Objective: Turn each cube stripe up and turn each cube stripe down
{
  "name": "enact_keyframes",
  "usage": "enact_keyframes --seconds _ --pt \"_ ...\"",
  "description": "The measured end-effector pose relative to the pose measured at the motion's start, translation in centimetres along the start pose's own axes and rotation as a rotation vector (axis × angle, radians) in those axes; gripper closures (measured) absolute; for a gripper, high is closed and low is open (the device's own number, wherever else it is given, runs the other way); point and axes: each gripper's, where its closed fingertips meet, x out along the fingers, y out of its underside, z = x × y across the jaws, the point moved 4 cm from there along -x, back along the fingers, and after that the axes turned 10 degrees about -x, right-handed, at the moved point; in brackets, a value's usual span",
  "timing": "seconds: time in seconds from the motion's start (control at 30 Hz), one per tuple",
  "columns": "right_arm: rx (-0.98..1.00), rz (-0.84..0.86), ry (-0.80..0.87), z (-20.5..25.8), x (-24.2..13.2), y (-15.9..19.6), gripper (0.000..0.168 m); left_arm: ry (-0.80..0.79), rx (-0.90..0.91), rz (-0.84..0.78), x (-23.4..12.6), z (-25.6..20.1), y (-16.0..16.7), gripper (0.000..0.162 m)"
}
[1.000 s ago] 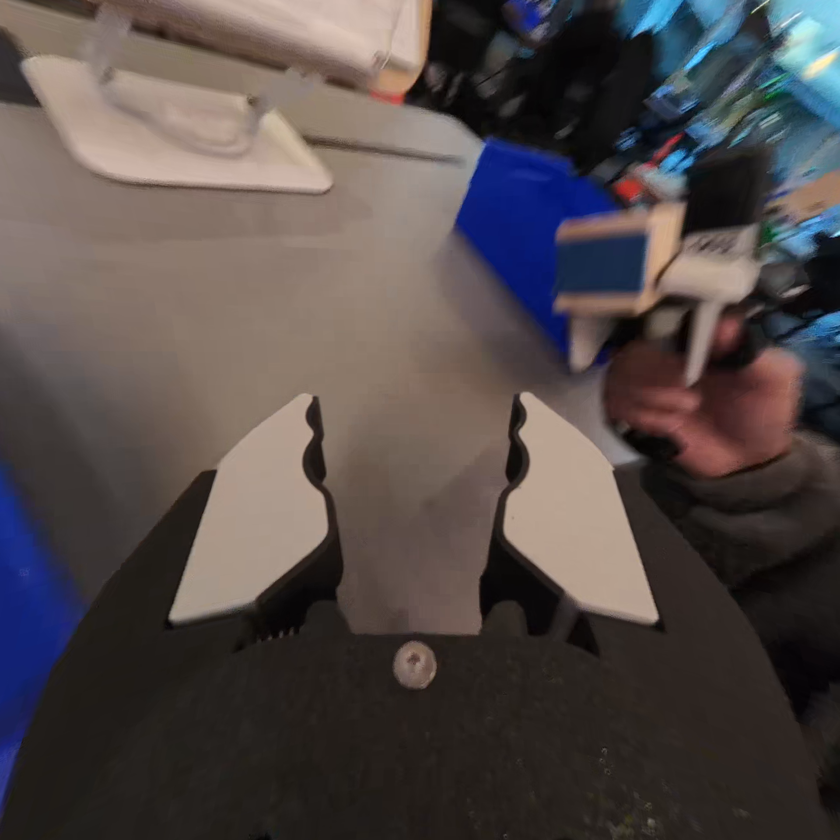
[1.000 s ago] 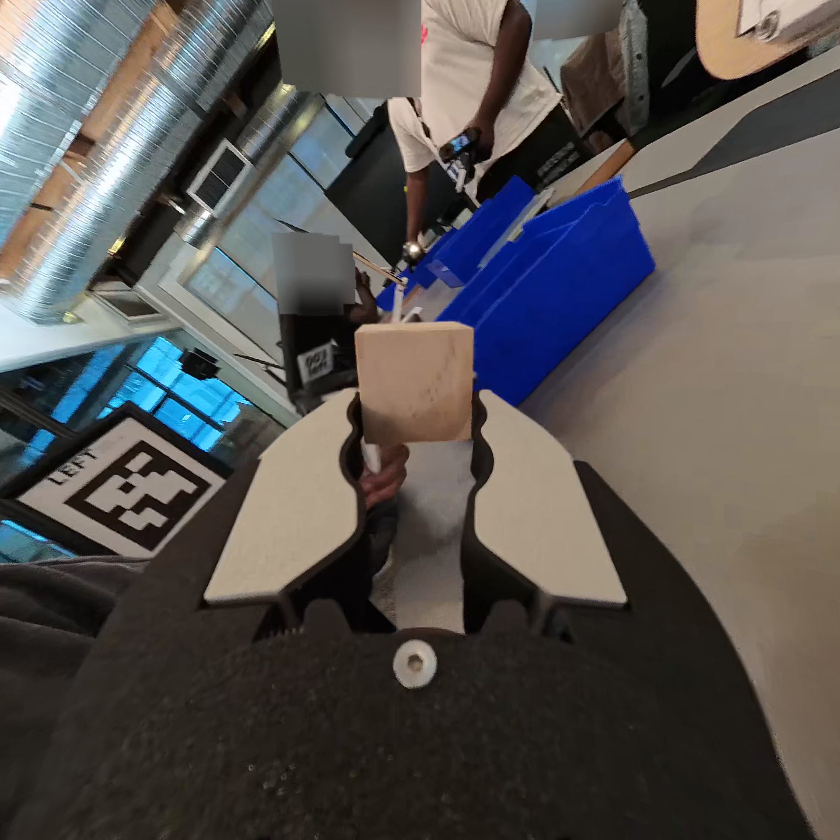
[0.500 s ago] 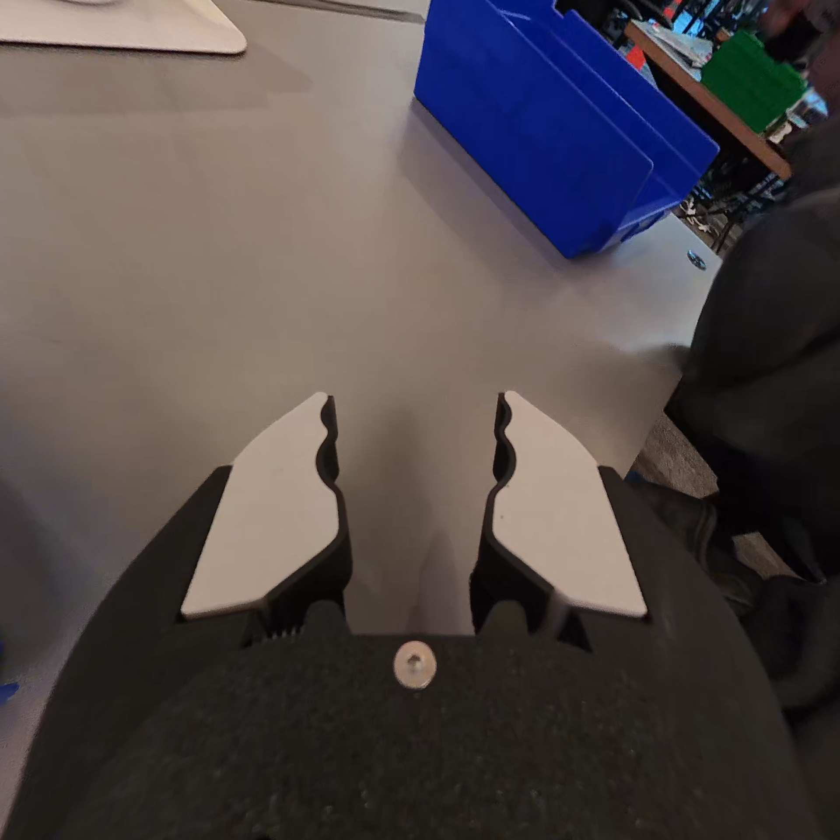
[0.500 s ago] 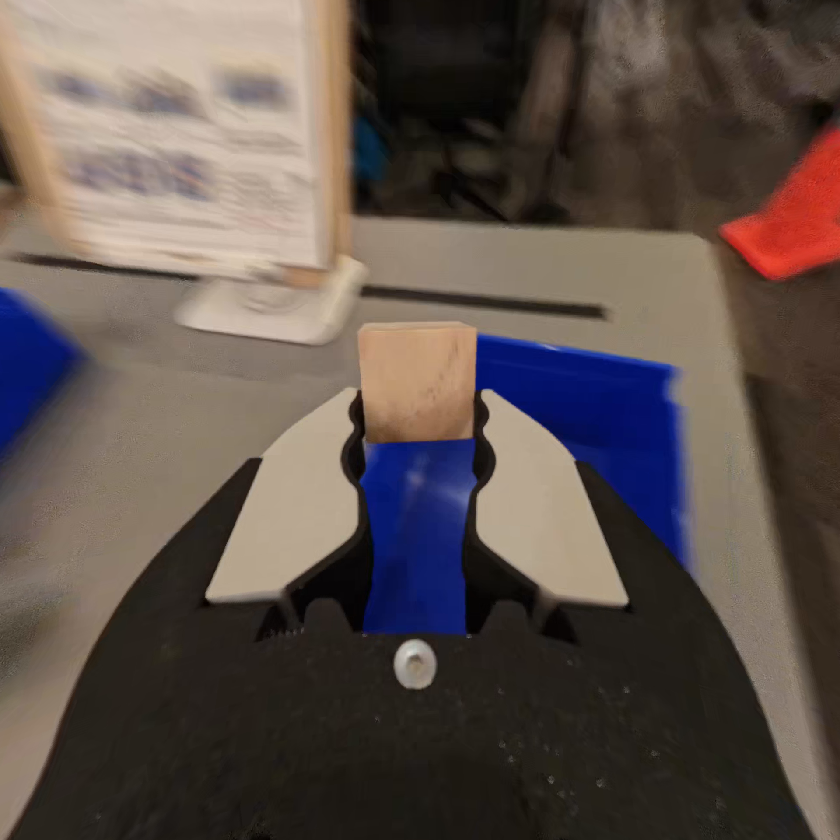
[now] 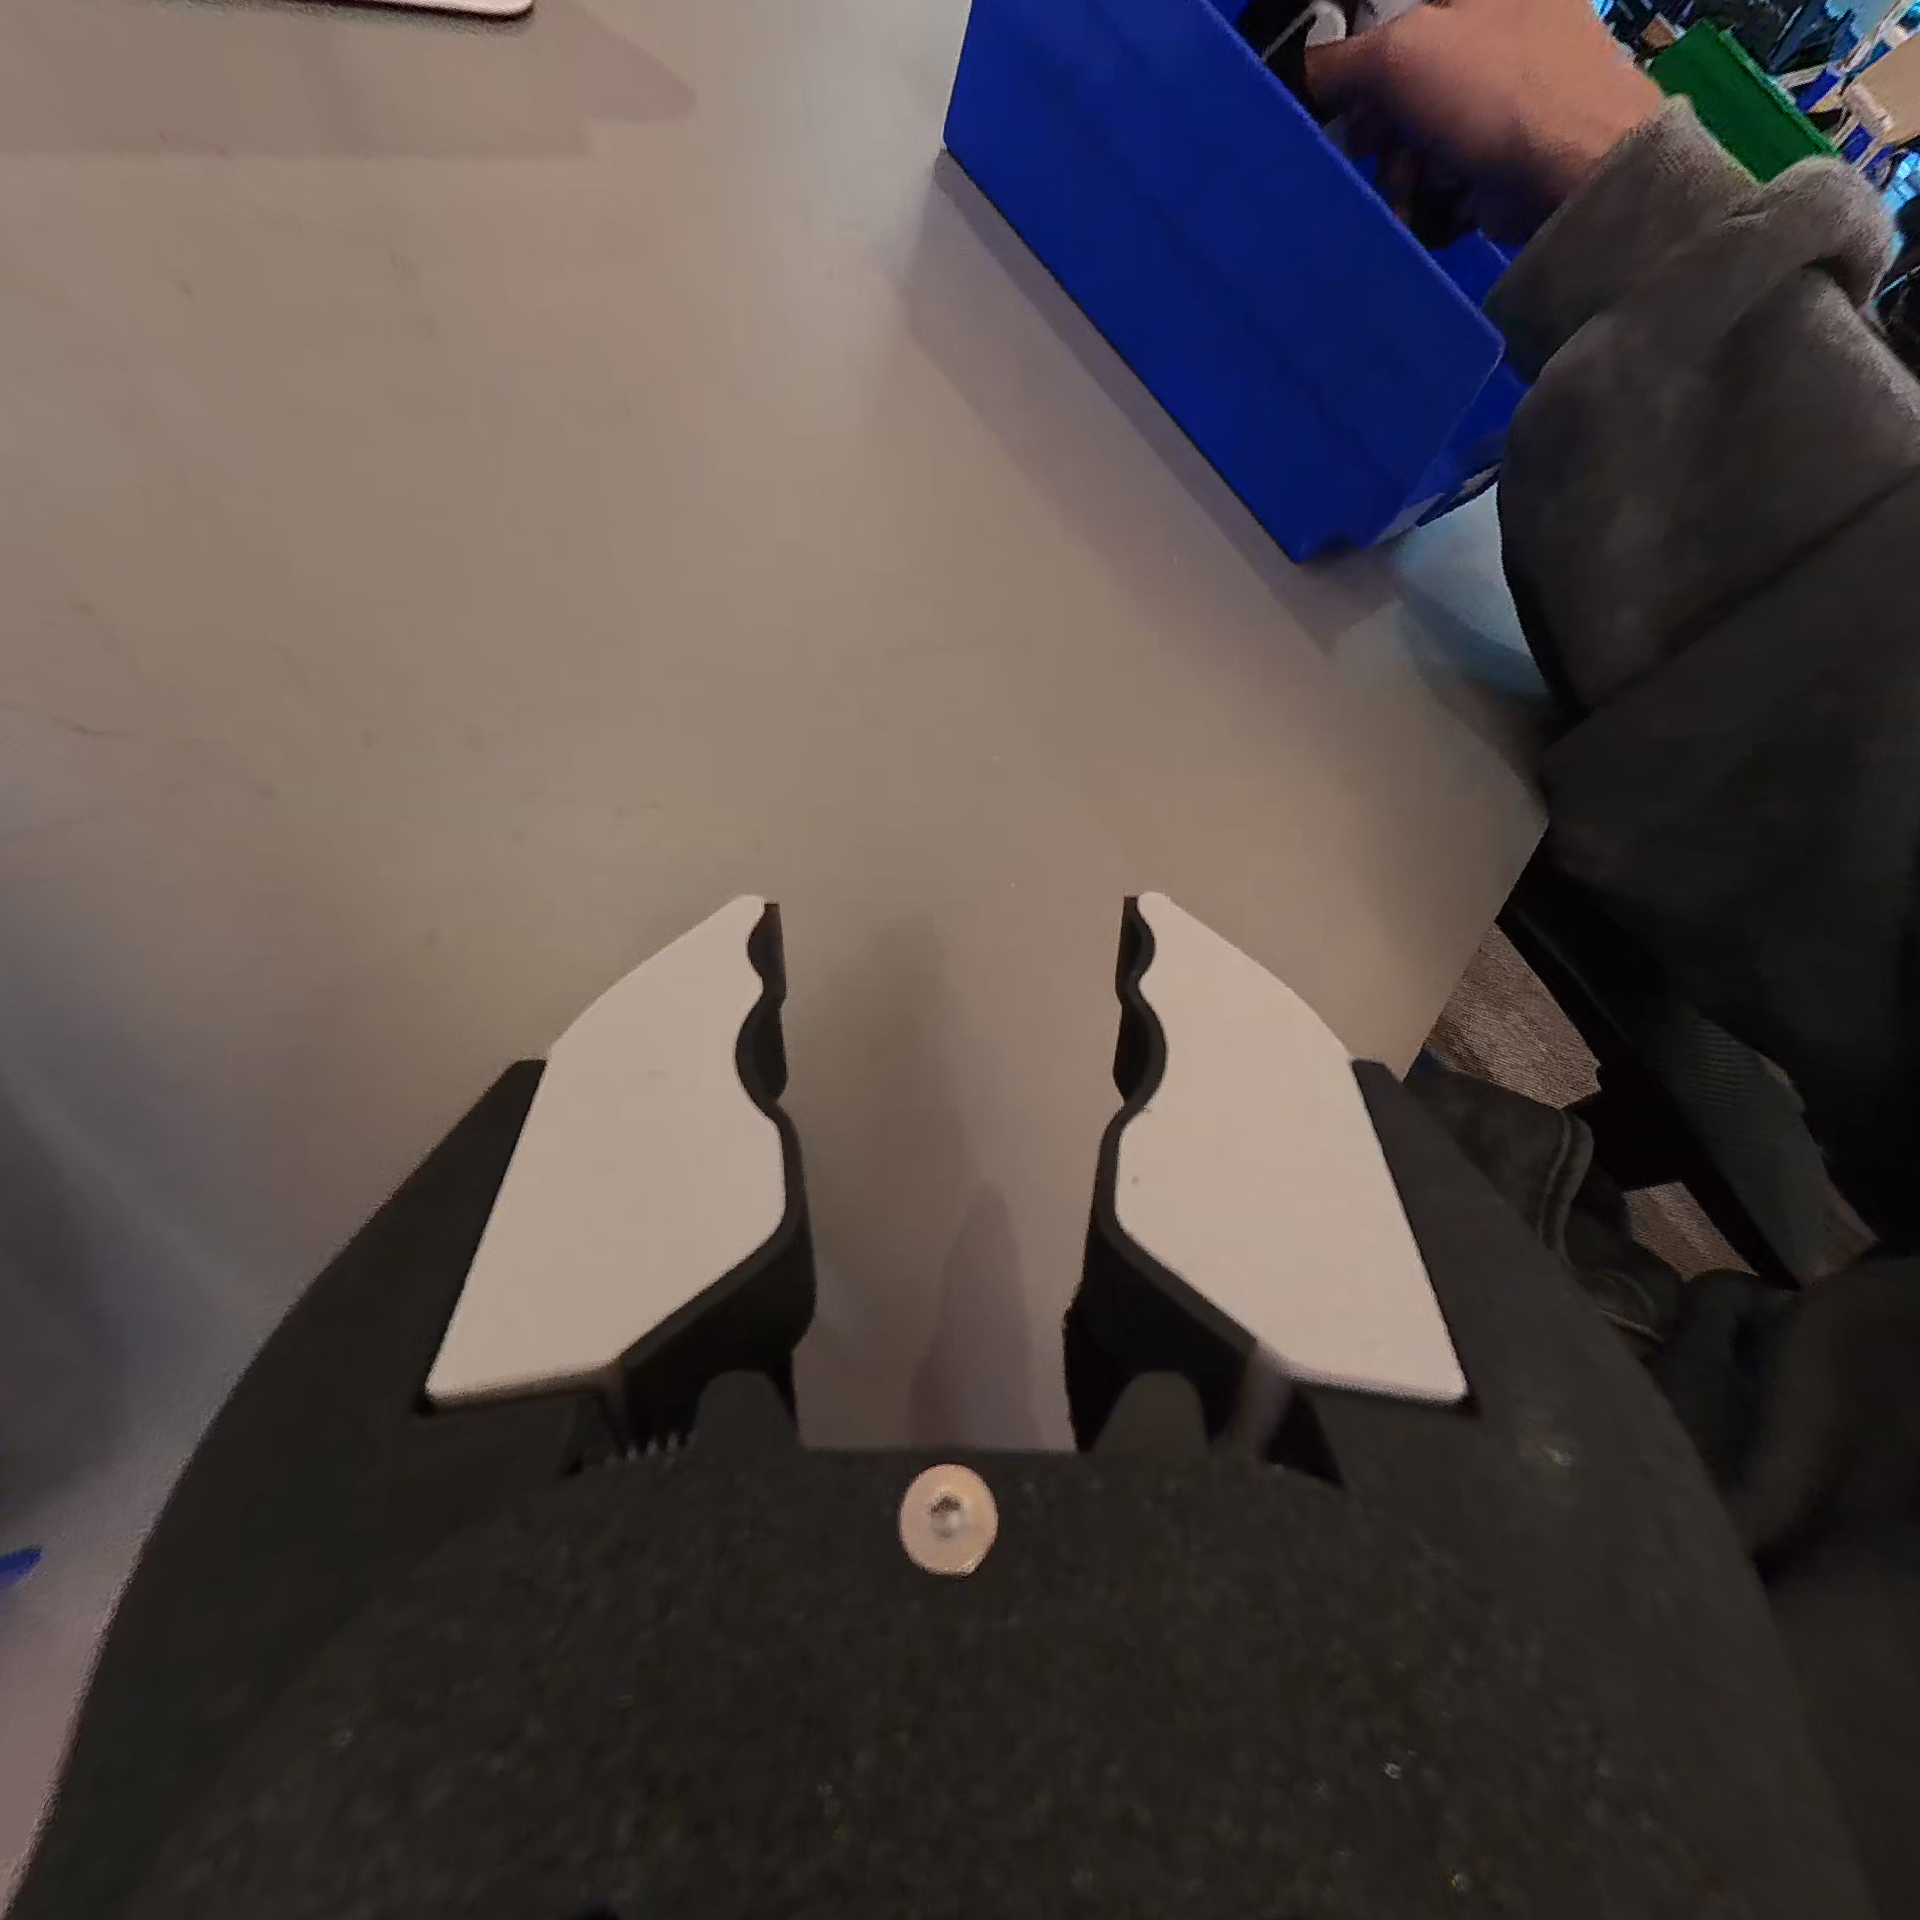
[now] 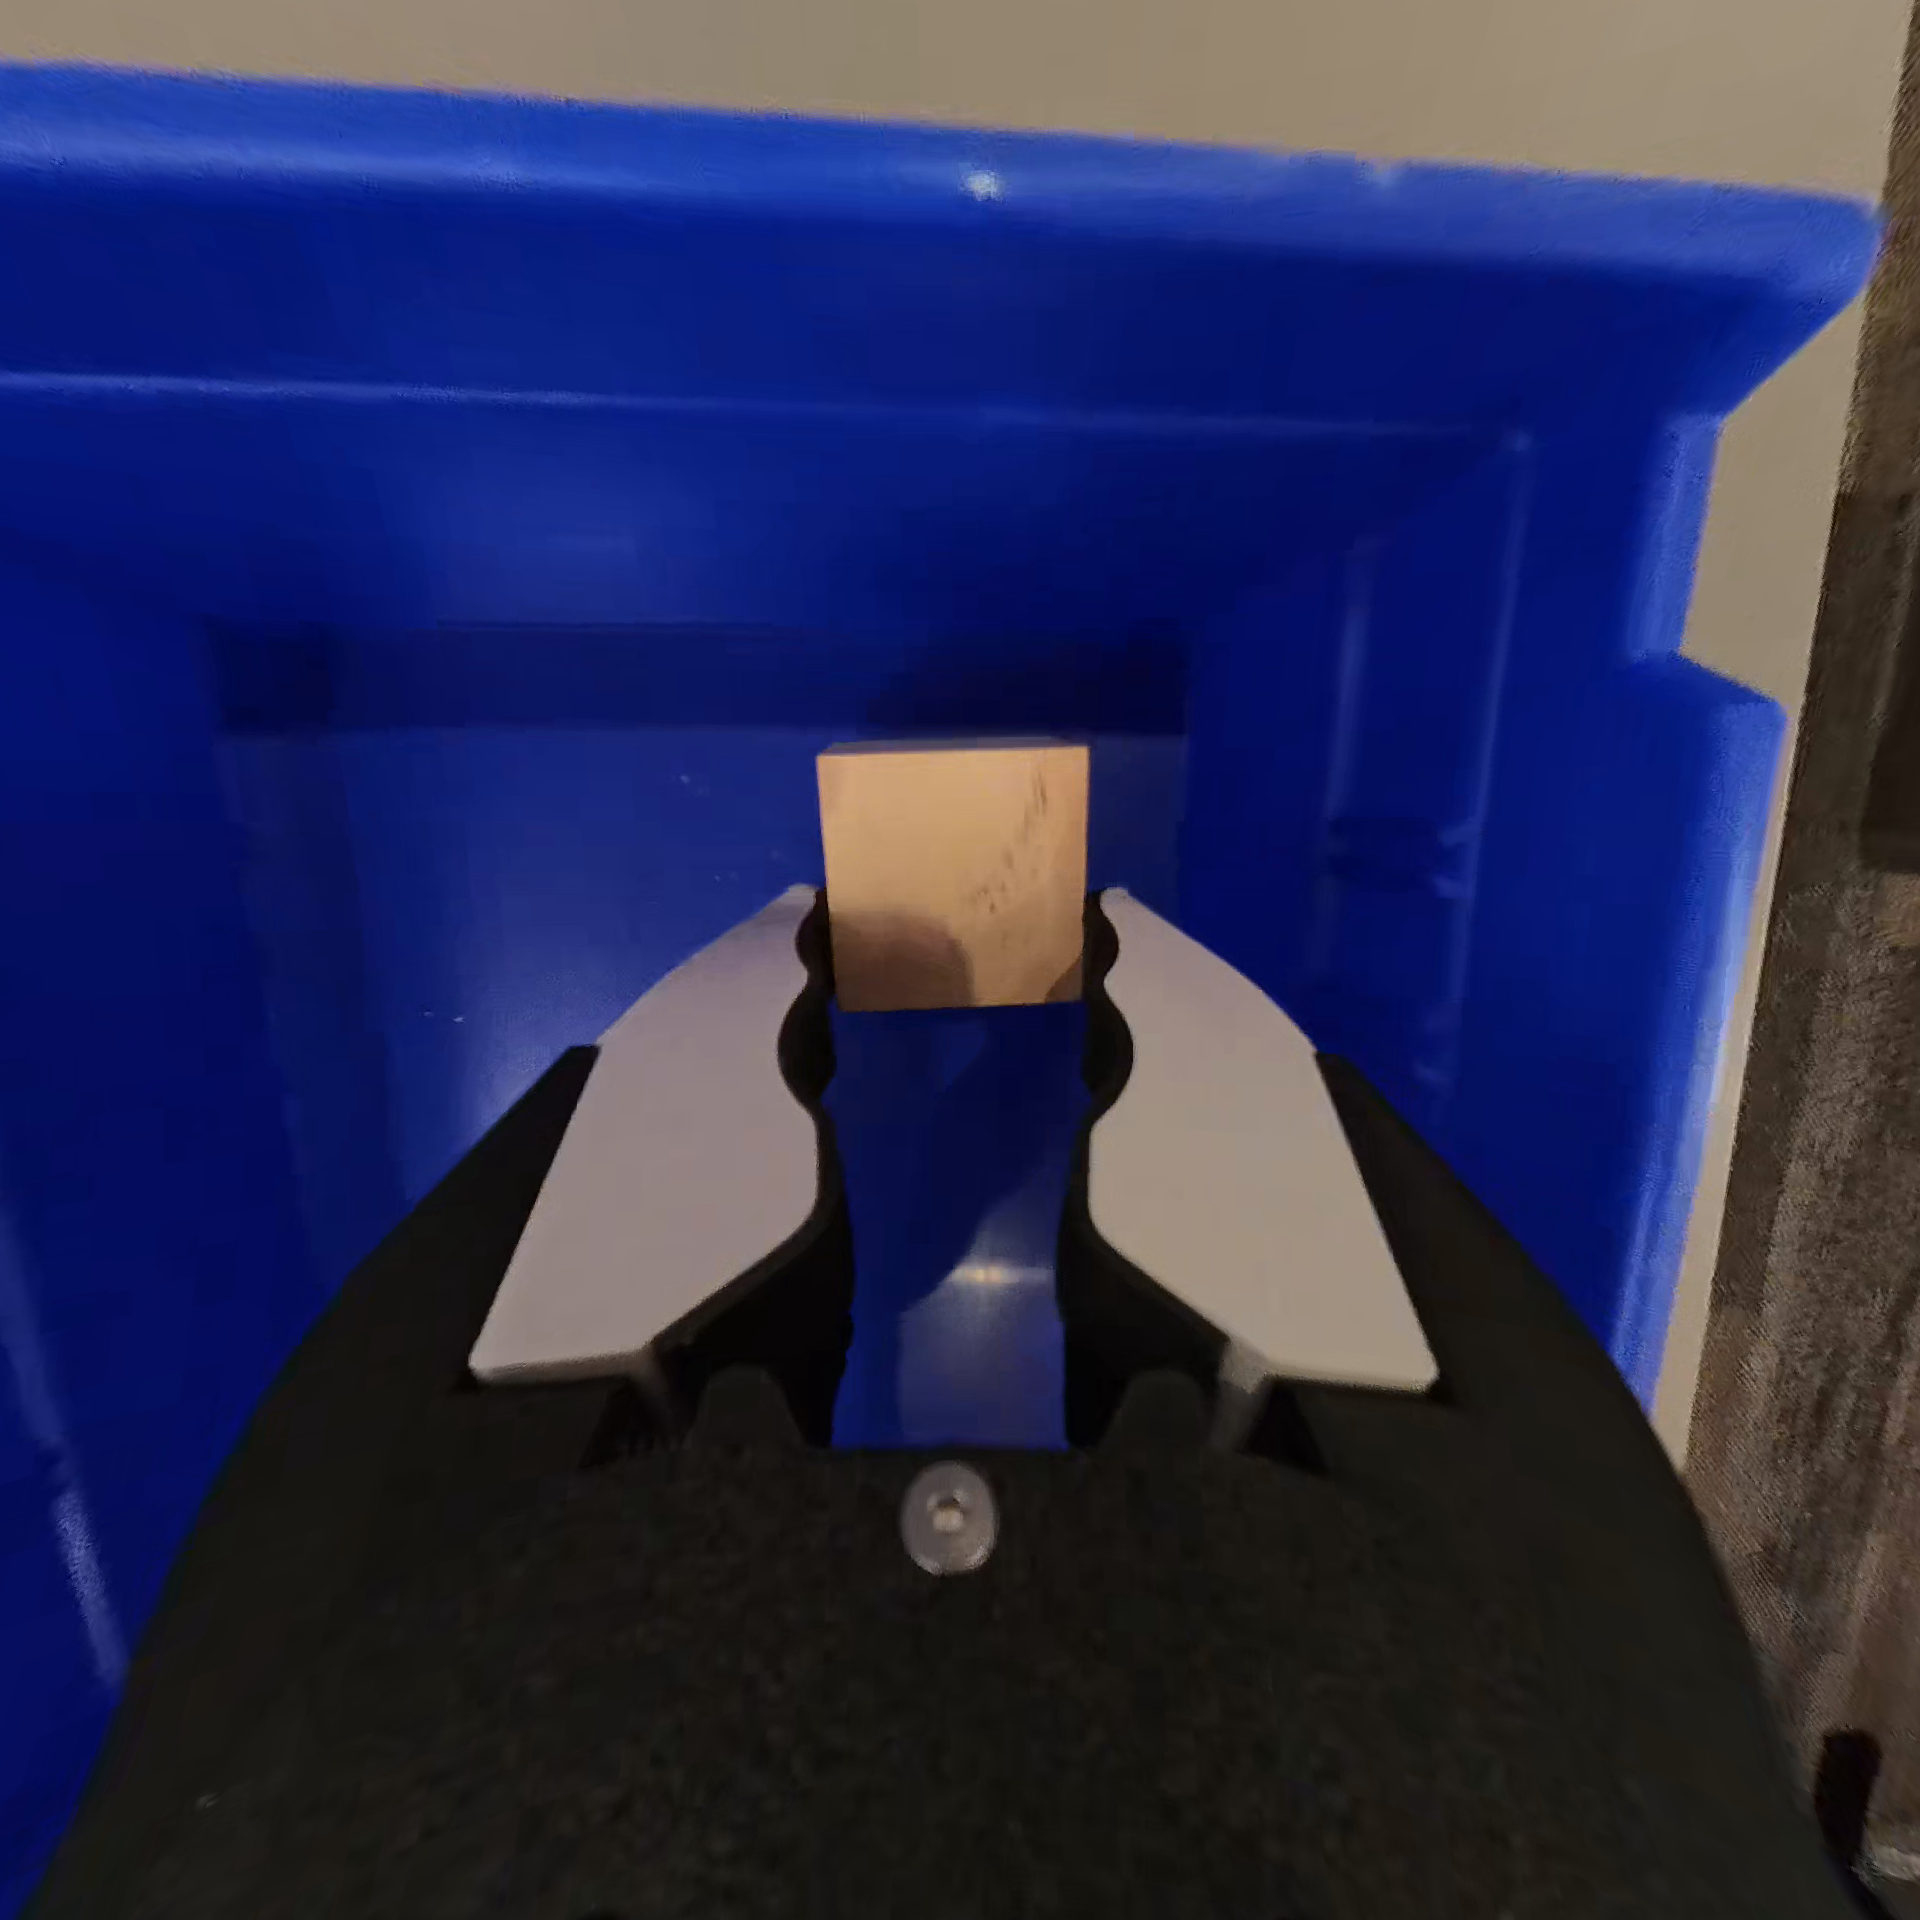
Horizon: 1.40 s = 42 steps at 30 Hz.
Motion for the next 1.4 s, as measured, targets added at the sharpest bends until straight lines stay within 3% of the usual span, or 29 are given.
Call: enact_keyframes --seconds 0.17,0.23,0.3,0.37,0.43,0.5,0.57,0.63,0.73,0.83,0.93,1.03,1.13,1.3,1.4 --pt "-0.006 0.039 0.001 -0.4 0.5 0.5 0.123 0.019 0.000 0.028 0.4 -0.3 0.4 0.101" --pt "-0.046 0.017 0.046 -0.5 -0.4 0.3 0.098 0.015 0.007 0.033 0.4 -0.4 0.5 0.101" --pt "-0.095 -0.091 0.103 -0.1 -3.2 -0.1 0.092 0.020 0.011 0.032 0.4 -0.5 0.5 0.100" --pt "-0.137 -0.306 0.106 2.0 -7.8 -0.5 0.093 0.022 0.014 0.028 0.3 -0.6 0.5 0.100" --pt "-0.209 -0.593 -0.026 7.0 -13.0 0.3 0.096 0.021 0.021 0.023 0.3 -0.7 0.4 0.099" --pt "-0.288 -0.857 -0.322 14.3 -17.3 3.2 0.103 0.016 0.031 0.022 0.3 -0.7 0.5 0.099" --pt "-0.313 -0.975 -0.661 21.2 -19.4 7.7 0.110 0.016 0.038 0.031 0.4 -0.8 0.6 0.098" --pt "-0.317 -0.949 -0.897 26.5 -19.1 12.2 0.108 0.023 0.045 0.043 0.4 -1.1 0.8 0.097" --pt "-0.396 -0.843 -1.001 31.3 -17.0 16.6 0.109 0.035 0.047 0.060 0.4 -1.7 1.0 0.096" --pt "-0.461 -0.762 -1.003 32.9 -15.7 18.0 0.111 0.076 0.052 0.086 -0.7 -2.8 0.9 0.096" --pt "-0.448 -0.741 -1.068 32.9 -16.5 18.0 0.114 0.066 0.050 0.073 -4.6 -2.6 0.0 0.099" --pt "-0.434 -0.744 -1.088 32.3 -16.8 17.8 0.114 -0.136 0.031 0.107 -10.3 1.9 -2.0 0.098" --pt "-0.421 -0.727 -1.111 32.3 -16.5 17.7 0.115 -0.445 -0.132 0.237 -14.3 9.5 -4.5 0.092" --pt "-0.437 -0.676 -1.139 33.1 -16.1 18.0 0.114 -0.601 -0.409 0.328 -13.3 17.9 -8.4 0.096" --pt "-0.461 -0.667 -1.114 33.3 -15.6 18.4 0.115 -0.691 -0.518 0.404 -11.8 21.0 -8.8 0.083"
